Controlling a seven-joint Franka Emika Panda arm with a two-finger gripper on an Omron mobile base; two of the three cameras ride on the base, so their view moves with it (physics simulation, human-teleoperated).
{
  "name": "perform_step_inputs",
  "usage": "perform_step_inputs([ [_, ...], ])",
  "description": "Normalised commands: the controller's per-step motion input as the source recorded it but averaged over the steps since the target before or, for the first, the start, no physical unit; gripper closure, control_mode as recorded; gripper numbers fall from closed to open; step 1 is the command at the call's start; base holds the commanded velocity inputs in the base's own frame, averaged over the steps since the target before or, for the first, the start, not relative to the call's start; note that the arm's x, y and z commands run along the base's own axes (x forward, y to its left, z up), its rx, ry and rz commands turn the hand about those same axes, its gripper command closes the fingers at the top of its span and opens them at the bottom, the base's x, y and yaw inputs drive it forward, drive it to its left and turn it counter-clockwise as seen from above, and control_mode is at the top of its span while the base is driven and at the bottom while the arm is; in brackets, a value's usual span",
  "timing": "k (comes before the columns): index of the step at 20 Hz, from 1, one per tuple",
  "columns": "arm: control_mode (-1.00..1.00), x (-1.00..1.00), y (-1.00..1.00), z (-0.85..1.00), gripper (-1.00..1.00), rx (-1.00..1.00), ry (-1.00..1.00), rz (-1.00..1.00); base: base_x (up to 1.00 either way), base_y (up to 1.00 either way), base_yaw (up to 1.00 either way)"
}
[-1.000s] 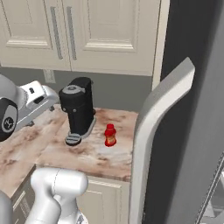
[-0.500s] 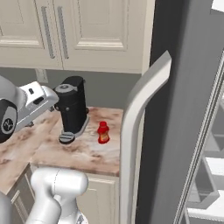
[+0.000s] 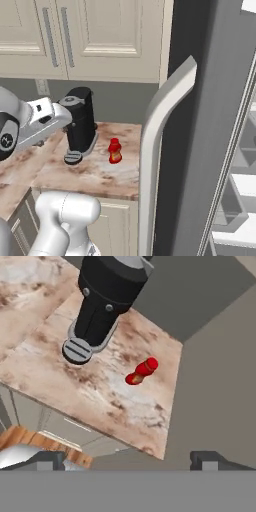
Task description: Place the ketchup and mayonnaise from the counter to the top shelf of the fridge. If the existing items in the fridge are on the top shelf, move them to other shelves.
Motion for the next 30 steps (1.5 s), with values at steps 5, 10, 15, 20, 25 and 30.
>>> perform_step_inputs([
  [5, -1.00, 0.24, -0.07, -0.60, -1.00, 0.19, 0.12, -0.45, 0.00, 0.00, 0.00],
  [10, -1.00, 0.46, -0.11, -0.54, -1.00, 0.28, 0.08, -0.34, 0.00, 0.00, 0.00],
  [15, -1.00, 0.53, -0.25, -0.58, -1.00, 0.24, 0.04, -0.26, 0.00, 0.00, 0.00],
  [20, -1.00, 0.76, -0.22, -0.64, -1.00, 0.02, 0.00, -0.22, 0.00, 0.00, 0.00],
  [25, -1.00, 0.75, -0.17, -0.56, -1.00, 0.00, -0.01, -0.19, 0.00, 0.00, 0.00],
  [30, -1.00, 0.62, -0.19, -0.45, -1.00, 0.00, -0.01, -0.16, 0.00, 0.00, 0.00],
])
